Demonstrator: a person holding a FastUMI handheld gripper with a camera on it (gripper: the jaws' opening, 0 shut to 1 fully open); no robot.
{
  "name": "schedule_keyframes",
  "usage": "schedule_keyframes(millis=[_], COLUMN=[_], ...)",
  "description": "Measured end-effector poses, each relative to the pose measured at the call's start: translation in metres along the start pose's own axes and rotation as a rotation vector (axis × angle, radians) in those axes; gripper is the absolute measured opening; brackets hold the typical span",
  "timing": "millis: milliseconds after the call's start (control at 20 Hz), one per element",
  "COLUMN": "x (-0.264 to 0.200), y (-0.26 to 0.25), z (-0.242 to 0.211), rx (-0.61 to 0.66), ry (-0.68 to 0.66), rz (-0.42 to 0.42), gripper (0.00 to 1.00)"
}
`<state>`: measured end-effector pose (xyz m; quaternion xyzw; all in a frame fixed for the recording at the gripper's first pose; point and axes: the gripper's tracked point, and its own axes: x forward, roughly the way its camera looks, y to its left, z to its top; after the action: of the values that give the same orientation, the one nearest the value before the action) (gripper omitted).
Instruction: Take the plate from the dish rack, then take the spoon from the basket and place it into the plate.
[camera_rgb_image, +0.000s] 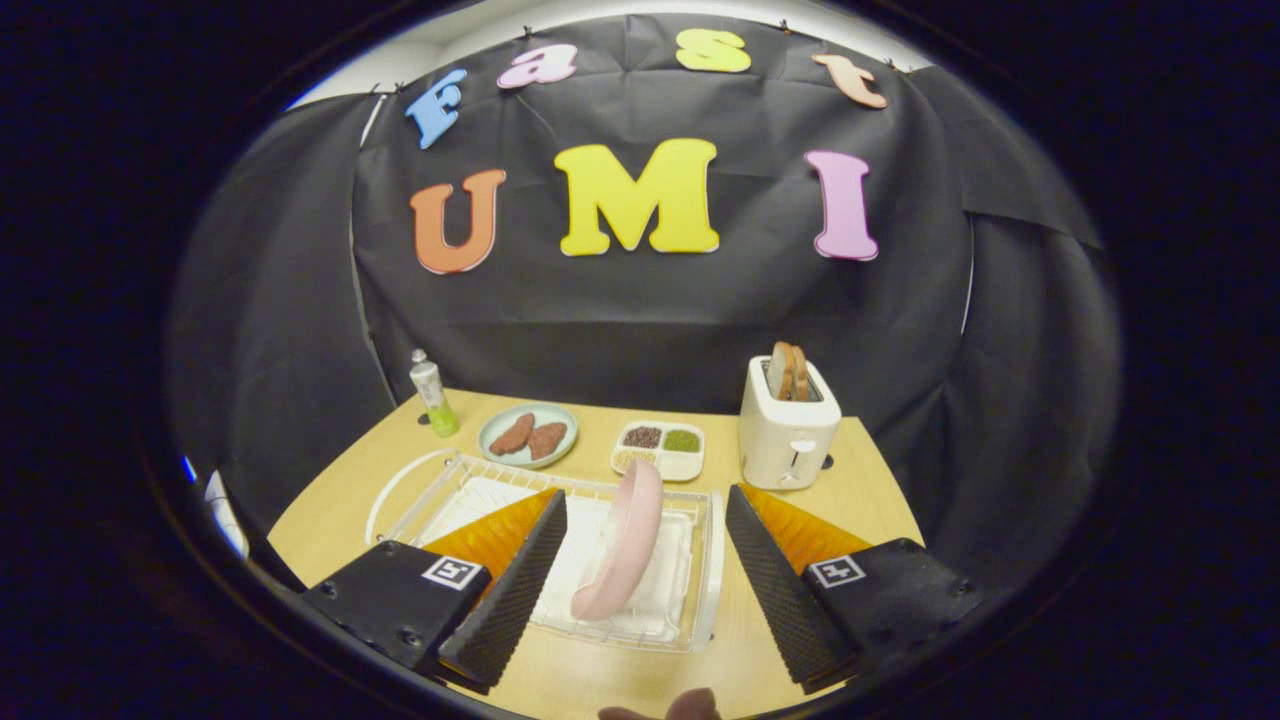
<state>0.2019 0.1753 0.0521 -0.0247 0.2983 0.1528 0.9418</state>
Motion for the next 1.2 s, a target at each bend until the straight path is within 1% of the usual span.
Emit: schedule_keyframes(millis=[200,300,450,600,850,950,1000,1200], x=[0.032,0.048,0.069,0.08,0.088,0.09,0.088,0.079], y=[-0.001,-0.002,0.001,0.006,0.012,0.014,0.013,0.01], z=[-0.008,-0.016,-0.027,-0.033,-0.048,-0.053,-0.053,-0.042], rx=[0.027,0.061,0.117,0.143,0.187,0.216,0.226,0.228], ry=[0.102,0.158,0.225,0.265,0.332,0.356,0.361,0.339], rz=[-0.026,-0.04,-0.038,-0.049,-0.057,-0.062,-0.072,-0.114], gripper=[1.0,1.0,1.0,0.86,0.69,0.57,0.4,0.36])
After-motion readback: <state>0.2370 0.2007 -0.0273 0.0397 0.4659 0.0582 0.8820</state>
